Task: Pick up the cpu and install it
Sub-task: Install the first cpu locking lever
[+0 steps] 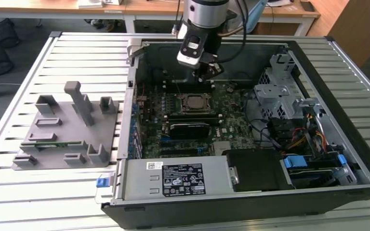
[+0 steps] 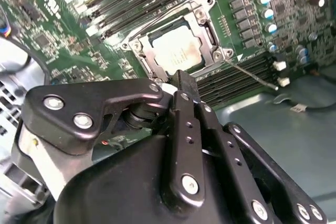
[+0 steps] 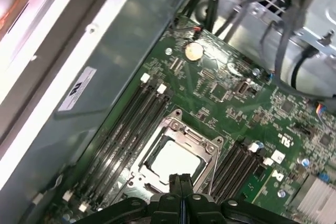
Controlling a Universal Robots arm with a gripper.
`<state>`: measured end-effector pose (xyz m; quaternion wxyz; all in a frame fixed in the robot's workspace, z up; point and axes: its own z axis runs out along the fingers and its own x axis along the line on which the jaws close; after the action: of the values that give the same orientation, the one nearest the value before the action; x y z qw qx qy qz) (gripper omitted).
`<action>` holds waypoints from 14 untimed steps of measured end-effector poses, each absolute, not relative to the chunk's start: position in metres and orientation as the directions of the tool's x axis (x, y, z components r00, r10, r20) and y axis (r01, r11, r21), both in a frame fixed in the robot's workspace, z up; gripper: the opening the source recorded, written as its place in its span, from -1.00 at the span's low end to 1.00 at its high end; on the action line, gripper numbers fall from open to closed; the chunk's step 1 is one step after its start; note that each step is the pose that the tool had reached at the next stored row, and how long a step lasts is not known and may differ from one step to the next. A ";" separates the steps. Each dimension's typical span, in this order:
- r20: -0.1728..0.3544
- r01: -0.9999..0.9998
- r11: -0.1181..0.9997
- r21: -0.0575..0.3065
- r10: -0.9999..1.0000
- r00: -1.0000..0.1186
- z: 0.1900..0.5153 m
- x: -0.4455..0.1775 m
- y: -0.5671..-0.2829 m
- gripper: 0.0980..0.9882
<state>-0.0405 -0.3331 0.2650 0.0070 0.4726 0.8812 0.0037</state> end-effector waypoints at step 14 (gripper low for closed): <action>-0.009 0.672 0.740 0.013 0.672 -0.740 0.264 -0.041 -0.333 -0.98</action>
<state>-0.0406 -0.3331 0.2636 0.0064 0.3602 0.9328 0.0045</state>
